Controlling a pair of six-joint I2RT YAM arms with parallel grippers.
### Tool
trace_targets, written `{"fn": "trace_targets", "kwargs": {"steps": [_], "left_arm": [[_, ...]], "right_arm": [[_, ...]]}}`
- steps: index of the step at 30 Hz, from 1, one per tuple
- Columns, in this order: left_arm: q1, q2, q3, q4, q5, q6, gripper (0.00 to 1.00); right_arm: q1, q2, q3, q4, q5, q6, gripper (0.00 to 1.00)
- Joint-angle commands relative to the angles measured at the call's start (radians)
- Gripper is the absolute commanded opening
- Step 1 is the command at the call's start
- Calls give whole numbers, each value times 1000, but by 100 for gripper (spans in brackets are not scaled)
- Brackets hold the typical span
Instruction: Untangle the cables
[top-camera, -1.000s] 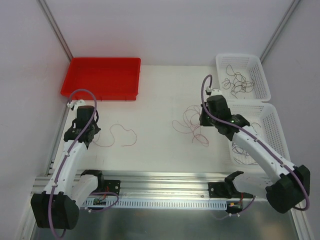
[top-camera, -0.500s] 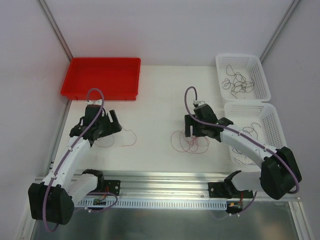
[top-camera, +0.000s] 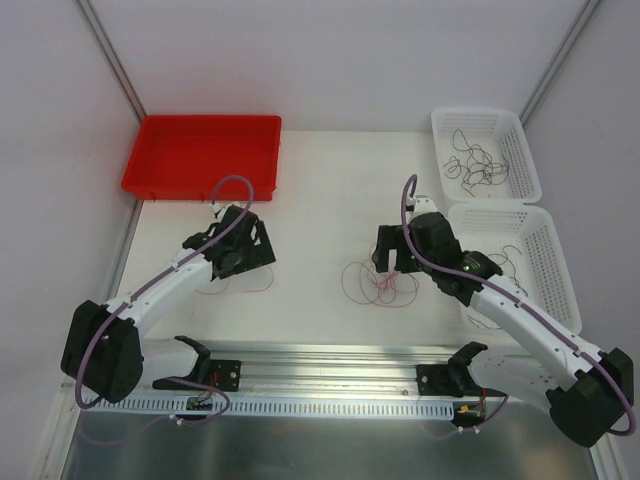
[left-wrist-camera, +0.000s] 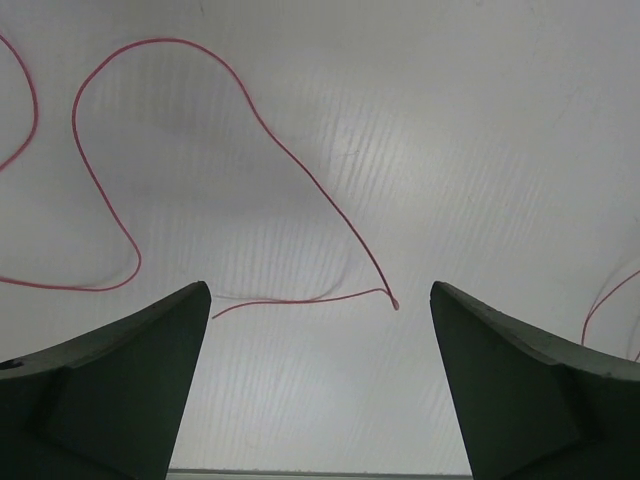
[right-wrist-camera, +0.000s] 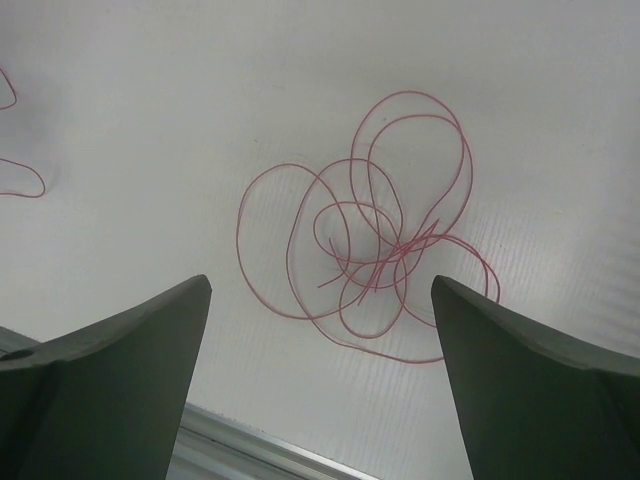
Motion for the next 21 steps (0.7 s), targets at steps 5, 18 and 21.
{"fn": "trace_targets", "kwargs": {"steps": [5,18,21], "left_arm": [[-26,94,76,-5,-165,-86,76],[-32,151,140,-55,-109,-68,65],[-32,162,142,-61,-117,-80,64]], "right_arm": [[5,-52,-83,89,-39,-26,97],[2,-61,-140,157,-39,-97,97],[-4,-68,-158,172,-32,-108,97]]}}
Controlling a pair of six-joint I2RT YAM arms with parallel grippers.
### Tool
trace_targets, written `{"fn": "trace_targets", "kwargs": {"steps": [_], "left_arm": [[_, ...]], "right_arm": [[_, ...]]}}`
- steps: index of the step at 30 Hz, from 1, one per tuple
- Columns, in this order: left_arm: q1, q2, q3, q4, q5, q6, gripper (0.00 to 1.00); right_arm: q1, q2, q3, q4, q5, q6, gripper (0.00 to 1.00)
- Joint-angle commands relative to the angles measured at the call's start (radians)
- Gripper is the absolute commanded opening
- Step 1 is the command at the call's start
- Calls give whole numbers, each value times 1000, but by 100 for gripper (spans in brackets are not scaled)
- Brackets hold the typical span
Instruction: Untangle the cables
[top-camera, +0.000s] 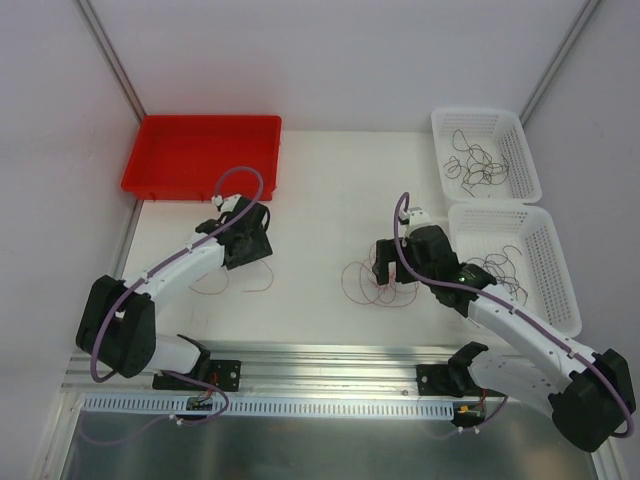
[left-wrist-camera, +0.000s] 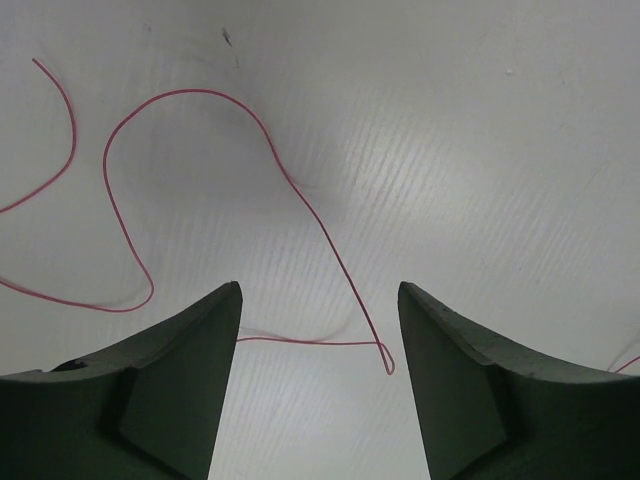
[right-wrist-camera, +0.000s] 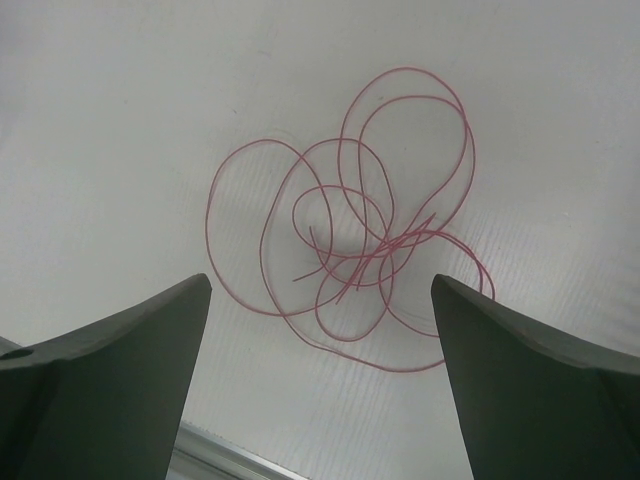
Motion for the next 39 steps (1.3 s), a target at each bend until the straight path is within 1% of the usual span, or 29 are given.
{"fn": "trace_targets", "kwargs": {"steps": [1,6,9,10,11,13,14,15,16,17,19,22,24,27,34,39], "left_arm": [[-12,18,29,-37,5,-26,64],[-18,73,32,-50,33,-40,61],[-25,98,40,-55,34,-36,51],[-26,104,43,-56,33,-17,45],[-26,106,52,-61,27,0,31],[-26,101,67,-84,5,74,18],[-26,96,84,-95,-33,99,13],[-26,89,92,-107,-52,125,5],[-26,77,106,-128,-70,182,2],[-26,69,112,-135,-97,210,0],[-25,47,121,-148,-128,280,0],[-18,20,118,-153,-167,340,0],[-3,6,113,-153,-167,349,0],[18,-25,92,-150,-153,336,0],[161,-52,6,-136,-87,219,0],[230,-52,-34,-113,-76,179,0]], "right_arm": [[-5,-32,-14,55,-6,-29,97],[-18,-47,-37,73,-12,-35,97],[-25,-55,-48,83,-15,-38,97],[-28,-58,-49,84,-18,-38,97],[-30,-58,-52,86,-20,-38,97],[-30,-59,-54,90,-28,-38,97],[-31,-58,-55,90,-28,-37,97],[-31,-61,-58,92,-29,-37,97],[-31,-61,-60,93,-29,-37,97],[-30,-61,-60,96,-31,-37,97],[-31,-55,-63,104,-35,-37,97],[-31,-46,-64,109,-40,-35,97],[-33,-46,-65,112,-40,-37,97],[-31,-44,-66,112,-38,-38,97],[-31,-46,-72,118,-44,-37,97],[-31,-49,-77,121,-46,-38,97]]}}
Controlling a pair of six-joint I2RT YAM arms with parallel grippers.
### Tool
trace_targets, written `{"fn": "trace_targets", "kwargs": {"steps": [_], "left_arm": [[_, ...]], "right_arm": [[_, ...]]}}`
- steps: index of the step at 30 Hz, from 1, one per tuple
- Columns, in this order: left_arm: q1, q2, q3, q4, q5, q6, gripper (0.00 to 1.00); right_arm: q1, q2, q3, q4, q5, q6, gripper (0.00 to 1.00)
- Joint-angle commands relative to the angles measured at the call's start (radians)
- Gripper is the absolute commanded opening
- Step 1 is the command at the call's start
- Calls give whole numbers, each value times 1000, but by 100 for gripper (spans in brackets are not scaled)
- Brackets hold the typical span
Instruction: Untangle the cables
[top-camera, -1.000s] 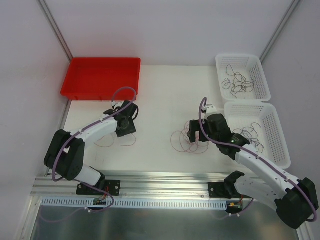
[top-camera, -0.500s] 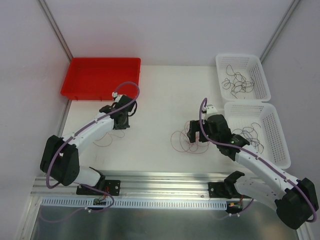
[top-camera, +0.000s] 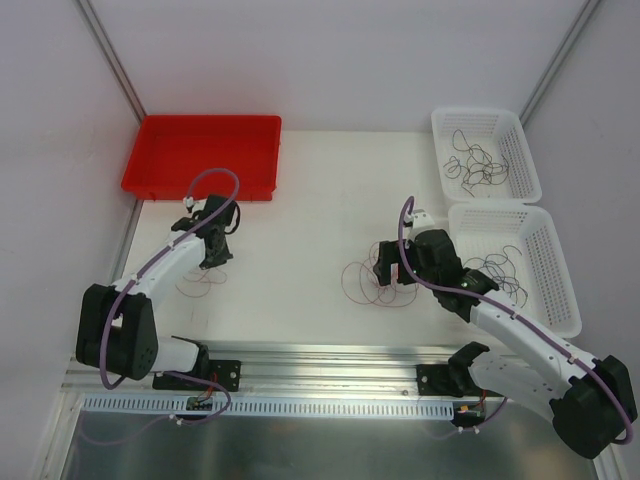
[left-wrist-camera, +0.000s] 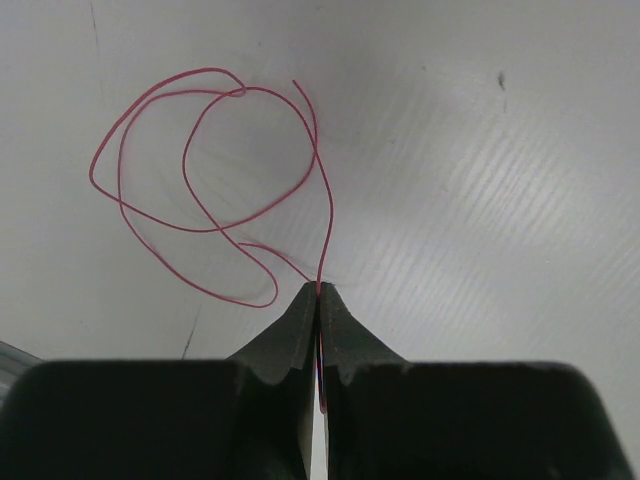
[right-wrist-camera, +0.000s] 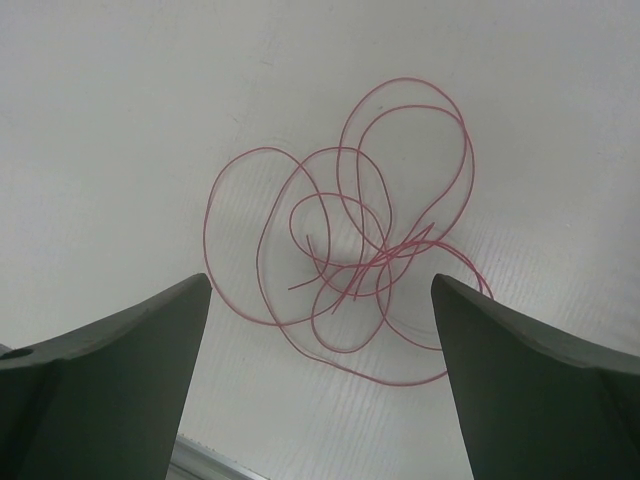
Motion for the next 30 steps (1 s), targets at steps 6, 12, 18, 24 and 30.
{"fn": "trace_targets", "kwargs": {"steps": [6,12,18,24,30], "left_arm": [[78,7,-53,35,42,-76,6],[99,30,-81,35,38,-131,23],[119,-14,-122,31,32,-215,63],[141,-28,-142,30,10,-272,79],[159,19,-136,33,4,-277,77]], "right_arm": [[-4,-12,-9,47,-17,-15,97],[-6,-16,-9,49,-16,-16,97],[0,-14,-12,47,-13,-18,97],[19,-19,-12,47,13,-24,97],[28,-23,-10,46,24,-27,97]]}}
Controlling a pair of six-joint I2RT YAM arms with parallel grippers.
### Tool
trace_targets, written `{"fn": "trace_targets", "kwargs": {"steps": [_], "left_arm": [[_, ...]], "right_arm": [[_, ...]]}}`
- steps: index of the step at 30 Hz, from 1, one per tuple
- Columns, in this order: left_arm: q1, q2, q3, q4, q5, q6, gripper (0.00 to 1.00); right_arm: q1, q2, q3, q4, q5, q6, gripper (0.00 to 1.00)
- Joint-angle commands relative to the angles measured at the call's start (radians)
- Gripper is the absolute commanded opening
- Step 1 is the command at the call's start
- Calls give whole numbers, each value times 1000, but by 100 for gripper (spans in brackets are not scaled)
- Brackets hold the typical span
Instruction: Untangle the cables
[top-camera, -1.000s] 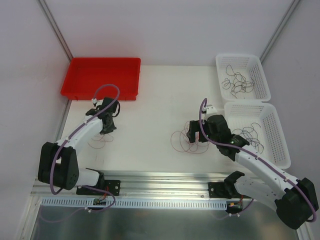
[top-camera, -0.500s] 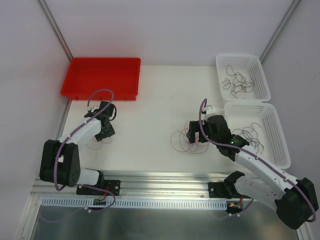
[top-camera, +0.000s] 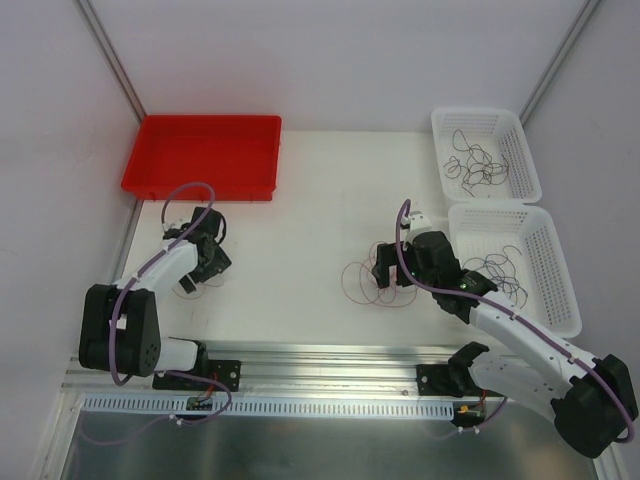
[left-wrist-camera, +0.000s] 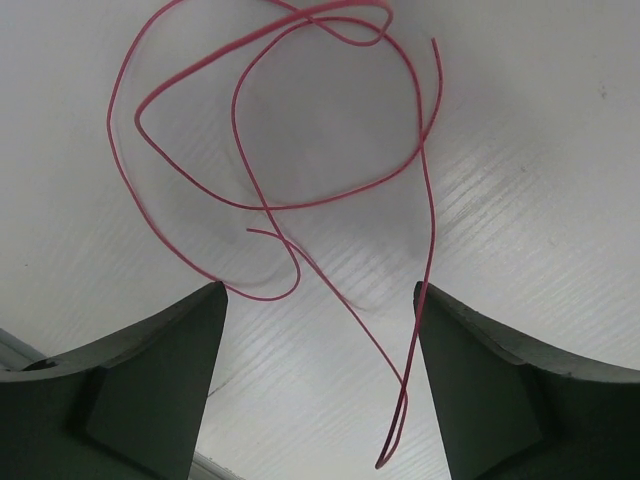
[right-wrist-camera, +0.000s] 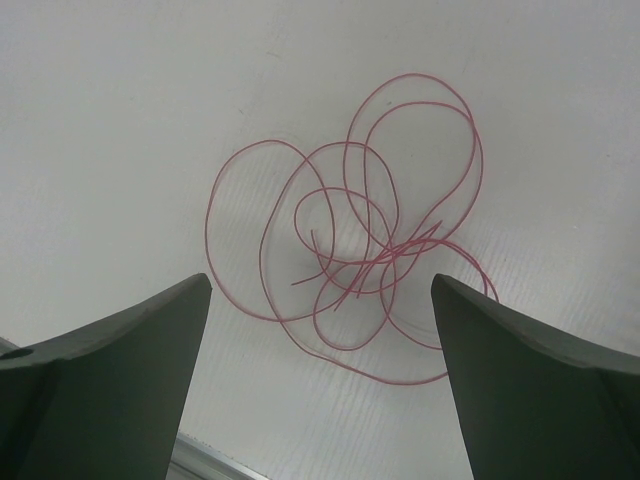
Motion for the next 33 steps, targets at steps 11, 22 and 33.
{"fn": "trace_targets", "kwargs": {"steps": [11,22,33], "left_arm": [[18,119,25,24,-26,-11,49],[18,57,59,14,-31,61,0],[18,-109,453,-87,-86,286,0]], "right_arm": [[9,-20,-3,40,24,-13,97],[9,-12,-2,40,29,-13,97],[9,11,3,37,41,-13,97]]}}
